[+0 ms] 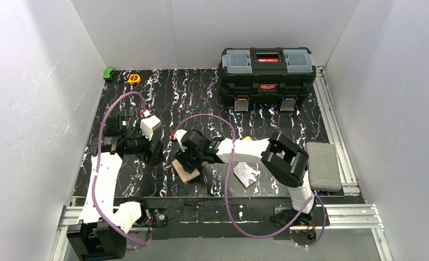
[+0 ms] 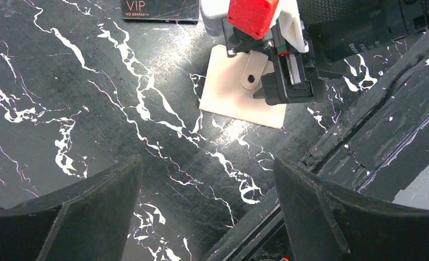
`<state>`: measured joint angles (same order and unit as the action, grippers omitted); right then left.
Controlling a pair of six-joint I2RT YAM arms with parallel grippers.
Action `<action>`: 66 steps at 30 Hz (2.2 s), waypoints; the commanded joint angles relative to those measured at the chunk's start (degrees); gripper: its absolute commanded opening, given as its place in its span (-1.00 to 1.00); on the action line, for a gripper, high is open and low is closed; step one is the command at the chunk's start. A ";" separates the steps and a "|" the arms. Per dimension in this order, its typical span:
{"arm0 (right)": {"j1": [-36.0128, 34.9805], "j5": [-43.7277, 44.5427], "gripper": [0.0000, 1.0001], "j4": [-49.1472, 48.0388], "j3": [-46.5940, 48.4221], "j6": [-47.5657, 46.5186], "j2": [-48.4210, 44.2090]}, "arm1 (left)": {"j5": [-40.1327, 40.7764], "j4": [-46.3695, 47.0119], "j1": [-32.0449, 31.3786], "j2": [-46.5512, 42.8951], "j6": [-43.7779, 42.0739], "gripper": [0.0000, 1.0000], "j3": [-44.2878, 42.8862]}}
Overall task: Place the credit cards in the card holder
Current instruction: Pick up the card holder from the center of the board.
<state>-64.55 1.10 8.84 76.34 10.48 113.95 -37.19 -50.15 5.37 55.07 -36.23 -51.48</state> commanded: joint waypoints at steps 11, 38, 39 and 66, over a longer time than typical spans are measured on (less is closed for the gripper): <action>-0.18 2.64 -0.51 -1.63 -3.98 -1.12 -4.24 | -4.82 -0.06 0.25 0.80 -4.68 0.63 1.57; -0.63 -0.01 -0.97 -5.94 -16.01 -9.65 -28.84 | -27.31 -1.67 -8.99 22.69 -22.40 0.91 -5.20; -0.86 -0.20 -0.97 -5.88 -15.90 -10.21 -29.18 | -27.43 -3.06 -8.97 23.19 -23.87 0.94 -5.51; -5.37 10.13 -0.97 -6.77 -7.16 -16.58 -33.97 | -33.56 -37.20 -13.54 31.96 -53.59 -0.74 -18.73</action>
<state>-69.49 7.90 6.22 67.79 -5.04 82.85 -68.20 -79.64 -8.10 87.26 -83.79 -68.27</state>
